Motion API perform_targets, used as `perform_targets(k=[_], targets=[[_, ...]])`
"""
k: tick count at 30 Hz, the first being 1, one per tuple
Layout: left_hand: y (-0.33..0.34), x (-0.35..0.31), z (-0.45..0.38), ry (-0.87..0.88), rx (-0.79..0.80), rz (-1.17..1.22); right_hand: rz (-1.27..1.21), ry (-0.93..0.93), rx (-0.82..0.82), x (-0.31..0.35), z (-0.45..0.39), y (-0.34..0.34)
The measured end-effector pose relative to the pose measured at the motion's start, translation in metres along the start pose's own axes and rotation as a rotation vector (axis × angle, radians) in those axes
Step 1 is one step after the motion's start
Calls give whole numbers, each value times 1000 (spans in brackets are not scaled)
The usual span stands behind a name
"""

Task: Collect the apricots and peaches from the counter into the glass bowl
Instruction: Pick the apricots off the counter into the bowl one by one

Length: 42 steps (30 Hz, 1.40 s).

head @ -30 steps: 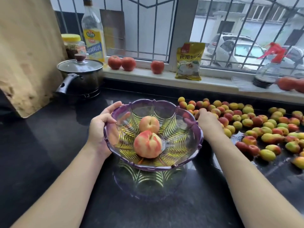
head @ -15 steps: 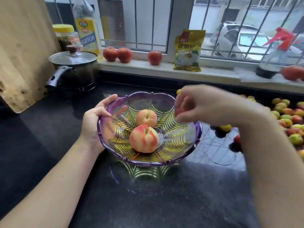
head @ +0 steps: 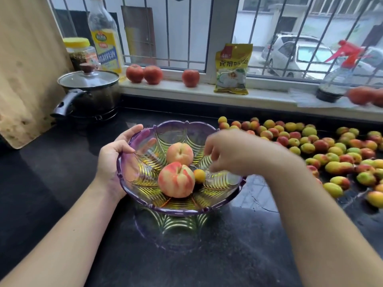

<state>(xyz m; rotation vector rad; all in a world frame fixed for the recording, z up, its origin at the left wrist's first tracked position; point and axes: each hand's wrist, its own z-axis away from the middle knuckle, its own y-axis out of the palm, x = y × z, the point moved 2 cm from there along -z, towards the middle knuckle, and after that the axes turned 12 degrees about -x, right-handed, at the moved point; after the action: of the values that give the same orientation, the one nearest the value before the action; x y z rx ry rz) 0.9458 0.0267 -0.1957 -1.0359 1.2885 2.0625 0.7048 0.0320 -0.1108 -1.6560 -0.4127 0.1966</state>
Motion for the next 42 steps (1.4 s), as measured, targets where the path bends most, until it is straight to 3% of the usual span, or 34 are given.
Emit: perform_targets(k=[5,11,14,20,26,29,32,34,36,39,42], targets=[[2,1,4,-6,-4,-16,-251,306,-387,-70,22,-57],[3,2,3,-7,-7,-20,-58,755,-148,-146,24,-5],[3,3,4,-2,-13,-39,-34,810,-64,-150,17,18],[3,2,8,18,-21,-63,20,864,-89,-144,15,21],[5,3,9,32,-4,-63,13,823,8,-132,13,21],[5,2,11,42,0,-85,-84,776,-166,-119,21,-13],[5,1,11,44,1,-88,-432,533,-336,-85,31,-52],[5,1,11,44,2,-97,-624,261,-176,-49,34,-58],[5,1,11,45,1,-105,-487,61,18,-24,28,-42],[5,1,8,36,-1,-86,-147,-19,151,-9,14,-8],[5,2,8,35,2,-93,-11,-22,215,-6,8,13]])
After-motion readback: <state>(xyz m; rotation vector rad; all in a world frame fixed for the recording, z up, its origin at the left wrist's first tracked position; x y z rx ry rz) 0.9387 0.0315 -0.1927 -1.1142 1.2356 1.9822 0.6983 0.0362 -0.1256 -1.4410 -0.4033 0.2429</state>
